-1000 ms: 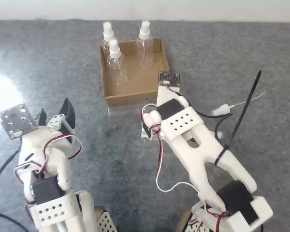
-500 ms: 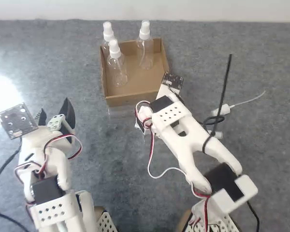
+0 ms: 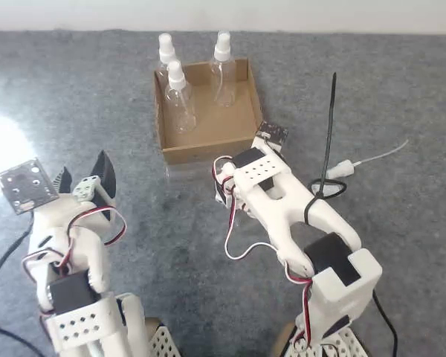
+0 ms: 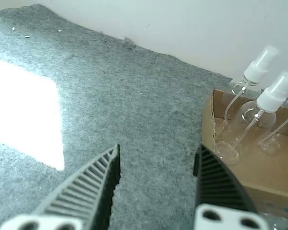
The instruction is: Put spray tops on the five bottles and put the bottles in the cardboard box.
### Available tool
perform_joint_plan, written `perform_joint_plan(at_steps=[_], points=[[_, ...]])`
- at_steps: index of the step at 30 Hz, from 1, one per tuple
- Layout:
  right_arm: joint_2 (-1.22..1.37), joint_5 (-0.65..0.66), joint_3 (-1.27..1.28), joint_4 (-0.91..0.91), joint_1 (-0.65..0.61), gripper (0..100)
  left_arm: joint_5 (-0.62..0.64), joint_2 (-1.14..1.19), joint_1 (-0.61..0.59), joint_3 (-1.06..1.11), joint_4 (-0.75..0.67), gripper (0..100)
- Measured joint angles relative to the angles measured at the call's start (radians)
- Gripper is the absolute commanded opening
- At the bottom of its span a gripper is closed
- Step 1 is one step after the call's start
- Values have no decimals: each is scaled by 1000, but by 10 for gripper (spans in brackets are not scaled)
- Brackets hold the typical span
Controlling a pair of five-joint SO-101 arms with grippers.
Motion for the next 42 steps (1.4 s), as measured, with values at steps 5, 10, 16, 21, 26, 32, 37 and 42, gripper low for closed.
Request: perform_joint_plan(at_steps=[5,10,16,21,26,32,37,42], points=[[2,18,0,38,0,219,0,0,0,0,0,232],[2,66,0,110,0,217,0,0,0,0,0,232],[-66,133,0,250,0,217,0,0,0,0,0,232],[-199,187,0,365,0,216,0,0,0,0,0,232],[-310,229,0,471,0,216,0,0,0,0,0,232],[-436,250,0,543,0,216,0,0,0,0,0,232],[-566,276,0,574,0,216,0,0,0,0,0,232],[-724,276,0,592,0,216,0,0,0,0,0,232]])
